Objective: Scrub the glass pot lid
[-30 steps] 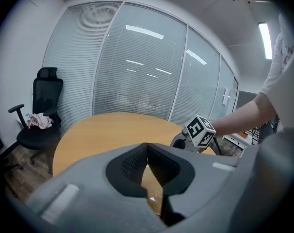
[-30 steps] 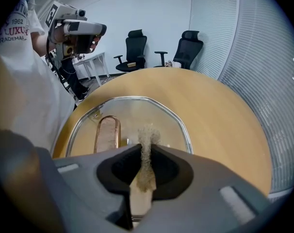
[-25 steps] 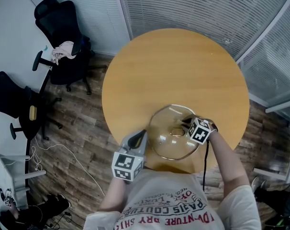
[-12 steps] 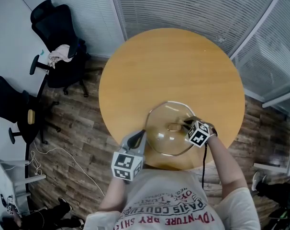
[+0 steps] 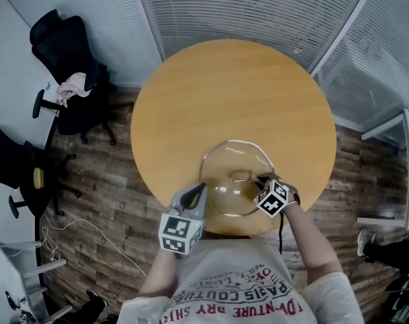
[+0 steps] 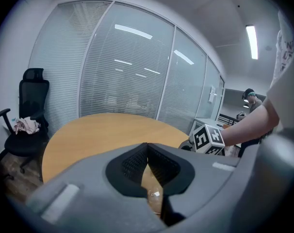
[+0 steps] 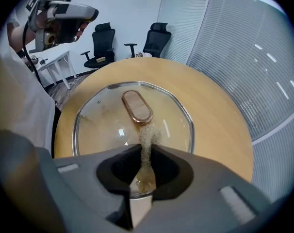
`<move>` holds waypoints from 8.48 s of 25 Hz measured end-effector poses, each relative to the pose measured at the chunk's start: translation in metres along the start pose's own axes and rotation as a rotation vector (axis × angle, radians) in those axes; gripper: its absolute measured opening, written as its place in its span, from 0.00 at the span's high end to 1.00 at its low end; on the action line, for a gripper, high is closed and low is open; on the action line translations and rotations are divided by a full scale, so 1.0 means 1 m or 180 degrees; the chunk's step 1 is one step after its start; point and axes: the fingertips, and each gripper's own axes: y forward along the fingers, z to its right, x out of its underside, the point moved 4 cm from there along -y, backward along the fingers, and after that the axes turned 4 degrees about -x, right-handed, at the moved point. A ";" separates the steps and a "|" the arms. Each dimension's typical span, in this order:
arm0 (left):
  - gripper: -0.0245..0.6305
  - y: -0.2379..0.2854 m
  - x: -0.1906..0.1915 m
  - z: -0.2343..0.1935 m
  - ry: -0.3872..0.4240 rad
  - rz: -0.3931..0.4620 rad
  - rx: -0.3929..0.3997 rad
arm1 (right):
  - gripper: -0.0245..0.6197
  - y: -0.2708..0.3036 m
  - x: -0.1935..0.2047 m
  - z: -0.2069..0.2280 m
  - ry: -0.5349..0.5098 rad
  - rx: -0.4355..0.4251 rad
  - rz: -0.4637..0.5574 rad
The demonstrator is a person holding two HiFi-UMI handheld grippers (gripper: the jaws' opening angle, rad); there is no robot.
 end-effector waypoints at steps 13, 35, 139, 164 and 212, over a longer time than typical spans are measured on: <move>0.95 0.032 -0.006 -0.010 0.0130 -0.0064 0.0499 | 0.87 -0.001 -0.015 -0.041 0.0940 -0.0039 -0.0025; 0.95 0.042 -0.010 -0.012 0.0146 -0.0113 0.0205 | 0.87 -0.022 -0.015 -0.045 0.0392 -0.0652 0.0235; 0.95 -0.059 0.040 0.019 0.0235 -0.0134 0.0156 | 0.87 -0.010 0.019 -0.115 0.1101 0.0078 0.0210; 0.95 -0.084 0.034 0.002 0.0233 0.0031 0.0218 | 0.87 -0.077 -0.021 -0.130 0.0923 0.0428 0.1206; 0.95 -0.071 -0.037 0.052 0.0482 0.0708 0.0374 | 0.88 -0.214 -0.025 -0.078 0.1159 0.1255 0.2896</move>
